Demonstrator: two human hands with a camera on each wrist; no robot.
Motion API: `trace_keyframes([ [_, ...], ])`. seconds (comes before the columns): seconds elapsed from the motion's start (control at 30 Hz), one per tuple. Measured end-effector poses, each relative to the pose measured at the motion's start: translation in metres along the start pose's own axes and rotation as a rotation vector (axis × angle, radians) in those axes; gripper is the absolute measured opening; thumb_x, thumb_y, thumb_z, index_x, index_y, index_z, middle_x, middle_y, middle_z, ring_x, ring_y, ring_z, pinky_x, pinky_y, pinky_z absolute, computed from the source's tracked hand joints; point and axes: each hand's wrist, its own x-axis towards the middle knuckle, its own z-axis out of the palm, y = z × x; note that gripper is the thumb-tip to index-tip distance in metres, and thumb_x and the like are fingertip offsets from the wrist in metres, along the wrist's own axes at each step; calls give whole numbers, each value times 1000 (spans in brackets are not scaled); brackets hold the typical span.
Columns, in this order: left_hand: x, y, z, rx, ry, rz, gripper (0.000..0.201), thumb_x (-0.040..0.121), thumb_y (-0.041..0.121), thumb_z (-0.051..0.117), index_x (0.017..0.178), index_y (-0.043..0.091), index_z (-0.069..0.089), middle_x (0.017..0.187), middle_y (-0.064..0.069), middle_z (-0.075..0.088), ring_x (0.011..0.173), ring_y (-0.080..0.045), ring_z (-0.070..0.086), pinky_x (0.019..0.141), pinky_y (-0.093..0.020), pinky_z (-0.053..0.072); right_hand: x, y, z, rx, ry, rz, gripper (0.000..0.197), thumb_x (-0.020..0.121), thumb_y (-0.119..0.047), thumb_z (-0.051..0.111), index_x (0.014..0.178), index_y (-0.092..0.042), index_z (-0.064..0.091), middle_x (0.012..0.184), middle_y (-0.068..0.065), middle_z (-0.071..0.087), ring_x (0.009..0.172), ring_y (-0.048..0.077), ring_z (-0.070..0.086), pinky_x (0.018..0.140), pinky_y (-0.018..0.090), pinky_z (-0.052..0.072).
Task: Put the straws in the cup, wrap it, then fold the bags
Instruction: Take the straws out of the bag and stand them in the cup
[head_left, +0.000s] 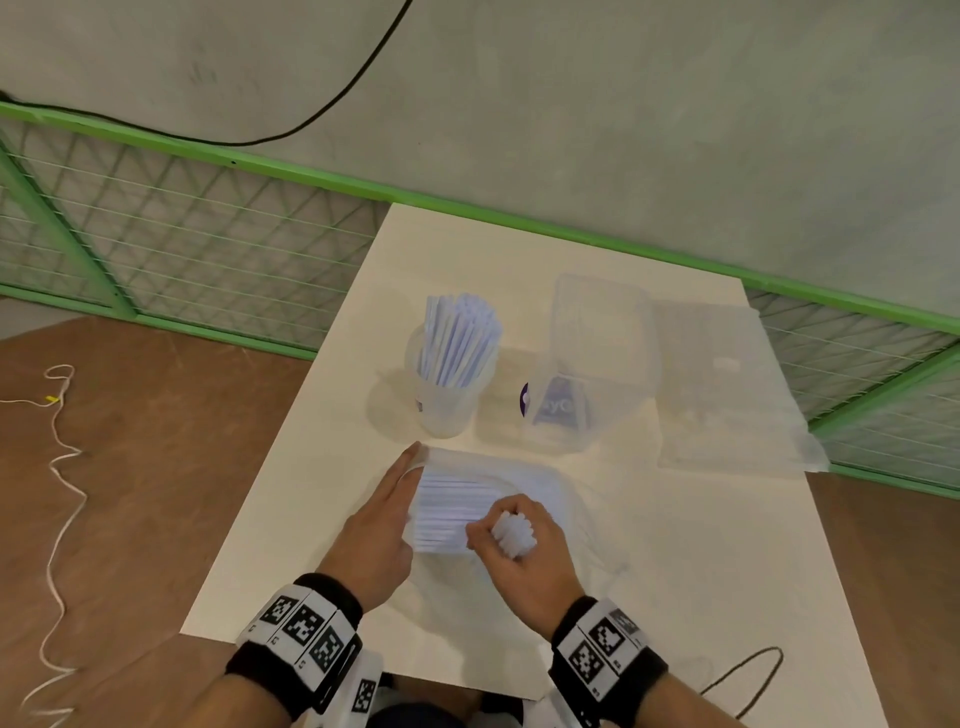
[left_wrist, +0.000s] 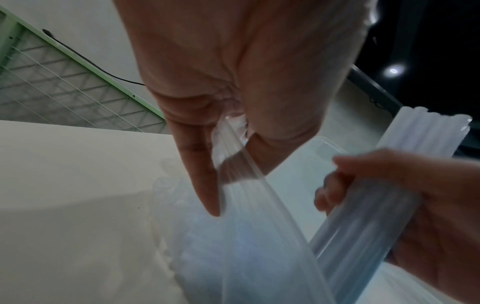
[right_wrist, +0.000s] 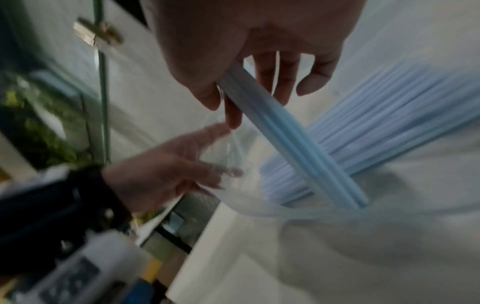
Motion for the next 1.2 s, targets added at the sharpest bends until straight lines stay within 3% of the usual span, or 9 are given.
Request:
trace_keyframes([
  [0.17, -2, 2, -1, -6, -19, 12, 99, 75, -16, 45, 152, 32, 7, 157, 25, -2, 144, -5, 19, 112, -27, 35, 9, -23, -18, -74, -113, -16, 25, 80, -32, 69, 72, -9, 64, 71, 5, 67, 67, 21, 64, 68, 43, 54],
  [0.3, -3, 3, -3, -20, -40, -34, 97, 77, -13, 45, 152, 35, 6, 156, 30, -5, 134, -12, 38, 103, -21, 38, 42, -104, -57, -5, -94, -126, 14, 82, -14, 73, 72, -4, 72, 68, 6, 72, 53, 11, 63, 56, 29, 53],
  [0.43, -4, 7, -3, -46, -59, -60, 98, 78, -11, 45, 151, 40, 5, 153, 35, -7, 126, -11, 45, 100, -20, 42, 94, -182, -88, 35, 77, -231, 11, 78, -20, 71, 69, -12, 72, 59, 6, 68, 48, 15, 61, 54, 23, 49],
  [0.5, -5, 8, -4, -61, -66, -61, 99, 77, -12, 44, 151, 41, 5, 151, 38, -7, 123, -10, 46, 98, -16, 40, 120, -201, -88, -9, 124, -286, 13, 75, -22, 69, 68, -12, 72, 62, 9, 70, 48, 17, 61, 57, 27, 52],
  [0.63, -6, 8, -5, -77, -70, -59, 99, 76, -14, 41, 151, 39, 5, 152, 37, -6, 130, -7, 40, 101, -14, 37, 166, -194, -65, -142, 107, -250, 19, 77, -25, 68, 75, -6, 71, 70, 8, 72, 51, 15, 65, 61, 32, 58],
  [0.8, -6, 10, -6, -73, -60, -44, 99, 77, -14, 41, 152, 37, 3, 154, 33, -8, 139, -7, 29, 109, -21, 34, 186, -161, -32, -284, 43, -186, 33, 81, -40, 72, 96, -11, 71, 94, 3, 70, 87, 19, 65, 83, 35, 54],
  [0.97, -6, 7, -5, -78, -75, -53, 100, 76, -14, 40, 151, 39, 3, 151, 38, -9, 137, -6, 33, 106, -26, 41, 183, -153, -32, -164, 240, -317, 42, 75, -47, 77, 109, -27, 63, 104, -5, 60, 105, 15, 48, 85, 25, 38],
  [1.1, -4, 7, -5, -73, -94, -82, 100, 77, -13, 41, 151, 41, 1, 150, 40, -11, 128, -13, 46, 102, -30, 46, 149, -160, -40, -133, 345, -651, 16, 80, -14, 63, 95, -15, 65, 94, -5, 61, 88, 9, 50, 79, 23, 43],
  [1.2, -2, 8, -4, -36, -92, -102, 101, 75, -11, 41, 150, 43, 1, 147, 44, -14, 114, -18, 58, 93, -31, 50, 99, -147, -35, -196, 139, -806, 17, 74, -4, 49, 80, -10, 64, 79, -2, 61, 67, 6, 48, 66, 18, 42],
])
